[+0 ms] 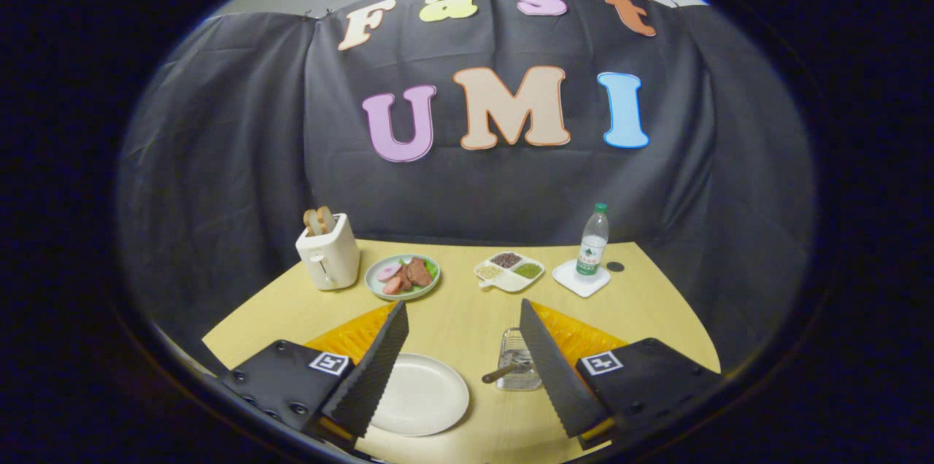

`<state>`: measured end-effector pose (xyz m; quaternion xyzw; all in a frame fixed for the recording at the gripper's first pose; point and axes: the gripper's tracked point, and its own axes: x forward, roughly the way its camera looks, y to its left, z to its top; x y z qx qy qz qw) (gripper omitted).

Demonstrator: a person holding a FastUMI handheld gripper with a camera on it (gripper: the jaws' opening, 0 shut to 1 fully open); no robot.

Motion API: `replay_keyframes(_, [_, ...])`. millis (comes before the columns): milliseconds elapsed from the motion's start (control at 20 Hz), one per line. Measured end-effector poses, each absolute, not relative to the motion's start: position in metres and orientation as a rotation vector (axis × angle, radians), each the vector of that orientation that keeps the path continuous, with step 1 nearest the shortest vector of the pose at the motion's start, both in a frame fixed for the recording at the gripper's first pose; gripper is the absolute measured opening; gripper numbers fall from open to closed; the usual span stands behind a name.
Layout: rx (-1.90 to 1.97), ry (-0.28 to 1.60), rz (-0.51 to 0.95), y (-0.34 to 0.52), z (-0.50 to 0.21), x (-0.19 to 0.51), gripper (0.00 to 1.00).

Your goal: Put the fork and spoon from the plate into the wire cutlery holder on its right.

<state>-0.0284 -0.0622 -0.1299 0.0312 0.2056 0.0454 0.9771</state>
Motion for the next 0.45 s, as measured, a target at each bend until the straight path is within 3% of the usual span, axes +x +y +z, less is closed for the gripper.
replay_keyframes(450, [-0.004,0.246,0.029,-0.069,-0.090,-0.029,0.98])
